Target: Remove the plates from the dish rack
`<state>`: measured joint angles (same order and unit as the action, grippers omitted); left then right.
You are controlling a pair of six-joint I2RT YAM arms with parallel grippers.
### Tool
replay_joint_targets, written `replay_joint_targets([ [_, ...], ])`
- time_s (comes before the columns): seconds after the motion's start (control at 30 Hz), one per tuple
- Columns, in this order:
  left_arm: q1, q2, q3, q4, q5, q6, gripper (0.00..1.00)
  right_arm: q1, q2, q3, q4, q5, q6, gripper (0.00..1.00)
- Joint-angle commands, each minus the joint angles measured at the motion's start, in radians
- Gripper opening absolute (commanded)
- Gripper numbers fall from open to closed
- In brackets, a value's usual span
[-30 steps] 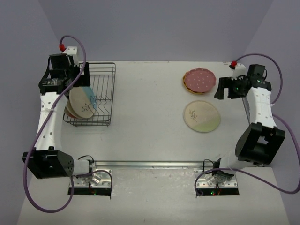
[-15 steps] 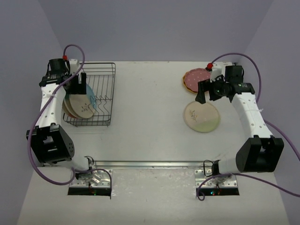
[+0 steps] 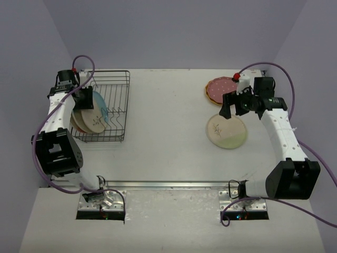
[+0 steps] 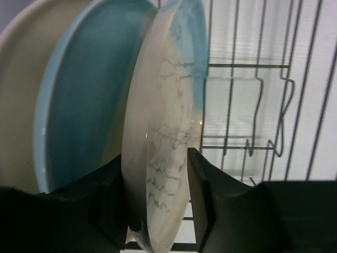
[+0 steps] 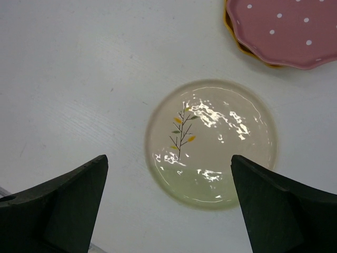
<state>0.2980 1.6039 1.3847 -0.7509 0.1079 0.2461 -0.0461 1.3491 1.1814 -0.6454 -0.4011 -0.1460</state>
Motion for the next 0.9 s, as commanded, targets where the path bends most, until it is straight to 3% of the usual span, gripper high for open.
replay_joint_targets([
  [0.0,-0.003,-0.007,-0.007,0.031,0.117,-0.036,0.3,0.001,-0.026,-0.014,0.048,-0.055,0.024,0.99],
  [0.07,-0.003,-0.017,-0.006,0.037,0.122,-0.048,0.11,0.0,-0.032,-0.02,0.055,-0.079,0.033,0.99],
  [0.13,-0.003,-0.029,0.002,0.041,0.12,-0.051,0.03,0.001,-0.036,-0.02,0.054,-0.098,0.038,0.99],
  [0.3,-0.003,-0.083,0.062,0.032,0.133,-0.036,0.0,0.002,-0.051,-0.02,0.059,-0.161,0.057,0.99],
  [0.53,-0.002,-0.122,0.359,-0.051,0.178,0.004,0.0,0.0,-0.075,-0.024,0.098,-0.26,0.116,0.99],
  [0.73,-0.003,-0.155,0.542,-0.15,0.525,0.004,0.0,0.002,-0.097,-0.04,0.18,-0.383,0.217,0.99],
  [0.87,-0.006,-0.234,0.381,-0.132,0.89,-0.017,0.0,0.002,-0.101,-0.061,0.278,-0.54,0.337,0.99],
])
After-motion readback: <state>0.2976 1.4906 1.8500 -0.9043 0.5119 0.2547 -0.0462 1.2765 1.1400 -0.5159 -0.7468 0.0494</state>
